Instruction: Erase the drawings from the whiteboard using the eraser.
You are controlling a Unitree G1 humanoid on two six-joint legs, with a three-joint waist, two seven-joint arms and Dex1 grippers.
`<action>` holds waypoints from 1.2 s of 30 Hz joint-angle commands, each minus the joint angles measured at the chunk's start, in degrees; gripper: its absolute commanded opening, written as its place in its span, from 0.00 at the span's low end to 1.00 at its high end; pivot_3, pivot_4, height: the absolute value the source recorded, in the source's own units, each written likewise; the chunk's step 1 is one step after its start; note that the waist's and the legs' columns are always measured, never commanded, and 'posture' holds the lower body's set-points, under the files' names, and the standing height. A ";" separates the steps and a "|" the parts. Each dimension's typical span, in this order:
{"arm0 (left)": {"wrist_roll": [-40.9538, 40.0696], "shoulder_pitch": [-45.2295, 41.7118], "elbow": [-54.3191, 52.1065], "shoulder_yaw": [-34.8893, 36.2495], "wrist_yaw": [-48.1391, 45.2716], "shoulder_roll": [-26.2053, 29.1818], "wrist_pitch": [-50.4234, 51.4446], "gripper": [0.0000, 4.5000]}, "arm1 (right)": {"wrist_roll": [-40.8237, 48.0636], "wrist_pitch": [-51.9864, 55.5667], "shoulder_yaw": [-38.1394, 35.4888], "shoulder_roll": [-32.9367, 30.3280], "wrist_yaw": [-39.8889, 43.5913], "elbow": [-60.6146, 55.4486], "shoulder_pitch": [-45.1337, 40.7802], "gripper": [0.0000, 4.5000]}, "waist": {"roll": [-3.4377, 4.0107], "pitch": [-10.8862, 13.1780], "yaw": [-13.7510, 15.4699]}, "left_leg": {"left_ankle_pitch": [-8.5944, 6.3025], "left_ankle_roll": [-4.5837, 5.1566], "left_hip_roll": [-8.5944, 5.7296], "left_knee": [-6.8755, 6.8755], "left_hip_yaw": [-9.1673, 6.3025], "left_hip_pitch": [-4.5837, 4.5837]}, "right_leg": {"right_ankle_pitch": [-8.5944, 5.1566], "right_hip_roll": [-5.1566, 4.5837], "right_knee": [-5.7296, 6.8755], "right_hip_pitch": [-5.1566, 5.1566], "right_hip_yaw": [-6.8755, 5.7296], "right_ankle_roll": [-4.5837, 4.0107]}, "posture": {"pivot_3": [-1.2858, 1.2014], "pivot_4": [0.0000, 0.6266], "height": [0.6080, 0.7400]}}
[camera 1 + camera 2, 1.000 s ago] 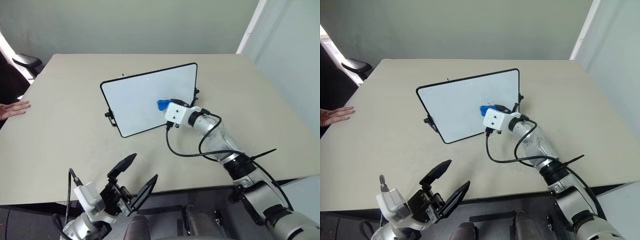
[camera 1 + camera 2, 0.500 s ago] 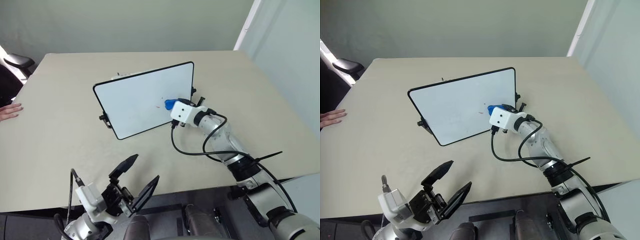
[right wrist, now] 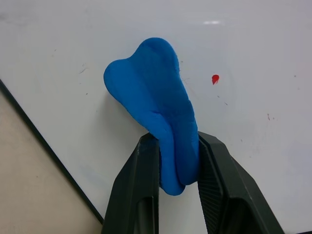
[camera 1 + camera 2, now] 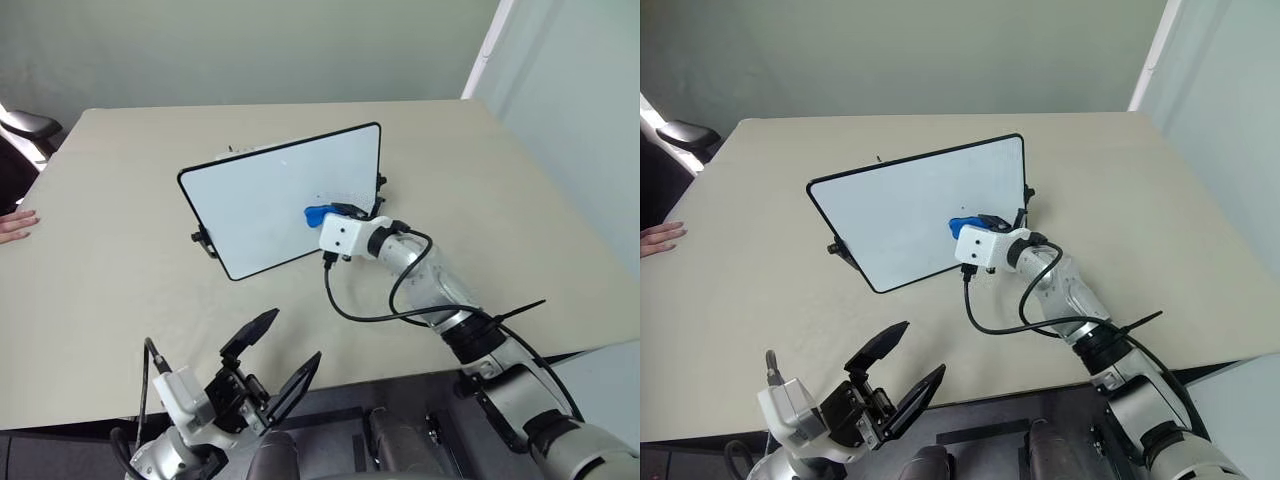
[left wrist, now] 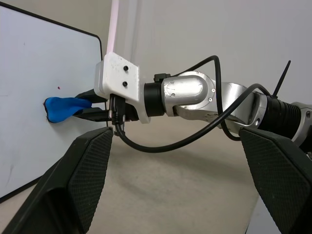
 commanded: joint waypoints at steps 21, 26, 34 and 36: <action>-0.79 0.81 -2.04 1.08 -0.26 0.03 -0.85 1.00 | -1.90 -2.27 -0.59 0.95 -0.66 0.54 -1.79 0.22 | 0.00 0.00 -0.13 | -0.01 -0.02 0.20 0.01 0.12 -0.02 | 0.10 0.10 -0.01 -0.08 -0.05 -0.08 | 0.52 0.24 1.00; -0.71 0.60 -1.70 1.07 -0.29 0.06 -0.75 1.00 | -2.15 -0.27 -1.83 -1.08 -0.49 -0.04 -0.72 0.22 | 0.00 0.00 0.26 | -0.01 -0.02 0.20 0.06 0.11 -0.02 | 0.13 0.10 -0.01 -0.03 -0.05 -0.13 | 0.52 0.24 1.00; -0.31 0.49 -1.55 0.49 -0.47 -0.06 -0.82 1.00 | -1.78 3.95 -4.50 -4.11 -0.88 -2.54 -0.09 0.22 | -0.01 0.00 1.03 | 0.02 -0.05 0.18 0.21 0.12 -0.05 | 0.17 0.09 -0.01 0.06 -0.06 -0.19 | 0.52 0.24 1.00; -0.19 0.50 -1.62 0.28 -0.45 -0.11 -0.81 1.00 | -1.63 4.69 -4.77 -4.60 -0.75 -3.43 0.30 0.22 | -0.01 0.00 1.04 | 0.02 -0.05 0.18 0.20 0.12 -0.05 | 0.17 0.09 -0.01 0.05 -0.07 -0.19 | 0.52 0.24 1.00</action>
